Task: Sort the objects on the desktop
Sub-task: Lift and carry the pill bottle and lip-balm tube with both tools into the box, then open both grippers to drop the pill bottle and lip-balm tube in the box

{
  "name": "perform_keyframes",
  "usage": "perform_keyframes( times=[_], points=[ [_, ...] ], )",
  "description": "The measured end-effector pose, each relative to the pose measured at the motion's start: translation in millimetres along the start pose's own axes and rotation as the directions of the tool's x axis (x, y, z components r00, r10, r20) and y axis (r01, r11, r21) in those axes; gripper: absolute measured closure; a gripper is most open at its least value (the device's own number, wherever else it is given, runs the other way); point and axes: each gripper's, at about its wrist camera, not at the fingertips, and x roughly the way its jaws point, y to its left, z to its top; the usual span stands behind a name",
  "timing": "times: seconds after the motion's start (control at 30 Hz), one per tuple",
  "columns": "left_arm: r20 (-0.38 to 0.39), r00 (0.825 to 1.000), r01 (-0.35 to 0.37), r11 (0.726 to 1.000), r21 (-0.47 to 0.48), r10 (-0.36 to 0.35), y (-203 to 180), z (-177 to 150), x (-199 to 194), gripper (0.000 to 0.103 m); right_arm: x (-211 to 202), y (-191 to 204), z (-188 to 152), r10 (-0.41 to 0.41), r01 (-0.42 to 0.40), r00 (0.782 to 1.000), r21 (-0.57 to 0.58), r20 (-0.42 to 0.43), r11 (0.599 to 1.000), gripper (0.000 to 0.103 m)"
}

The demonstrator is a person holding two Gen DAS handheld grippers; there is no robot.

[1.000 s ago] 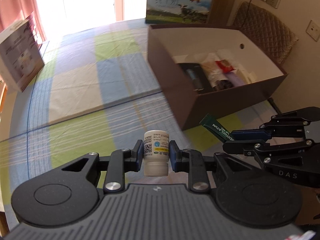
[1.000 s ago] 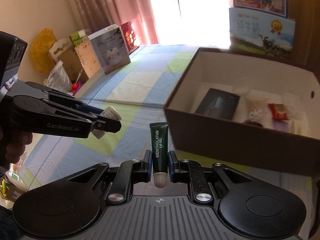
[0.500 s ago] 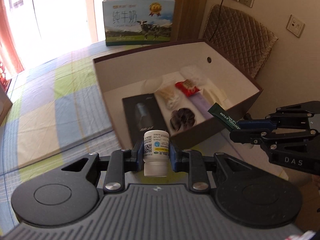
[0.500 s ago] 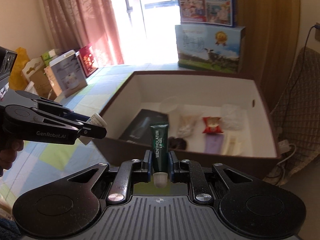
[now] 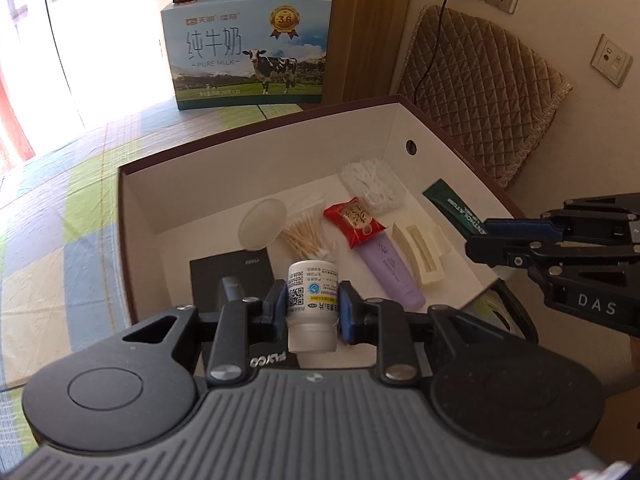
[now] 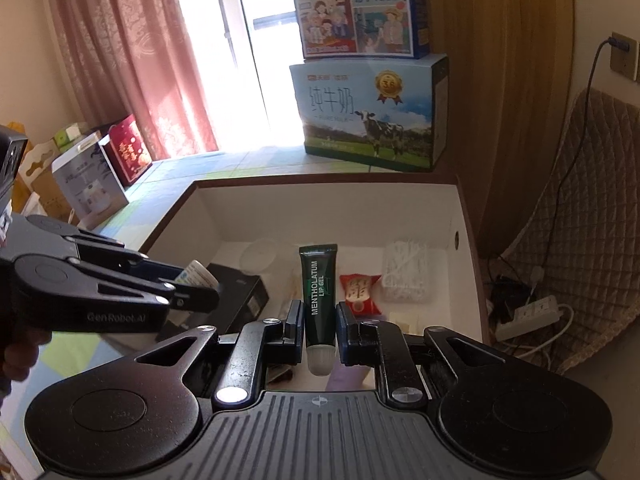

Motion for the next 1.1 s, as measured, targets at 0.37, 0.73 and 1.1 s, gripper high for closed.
perform_keyframes(
  times=[0.37,0.73,1.1],
  points=[
    [-0.066,0.998,0.002,1.0,0.01,-0.001,-7,31,56,0.081,49,-26,5,-0.011,0.02,0.995,0.09,-0.097,0.996,0.09],
    [-0.143,0.99,-0.006,1.0,0.007,0.007,1,37,94,0.081,80,-36,8,-0.016,0.038,0.985,0.126,-0.172,0.991,0.09],
    [-0.183,0.983,-0.009,1.0,-0.021,0.005,8,33,112,0.08,92,-35,5,-0.001,0.033,0.978,0.147,-0.21,0.989,0.09]
  ],
)
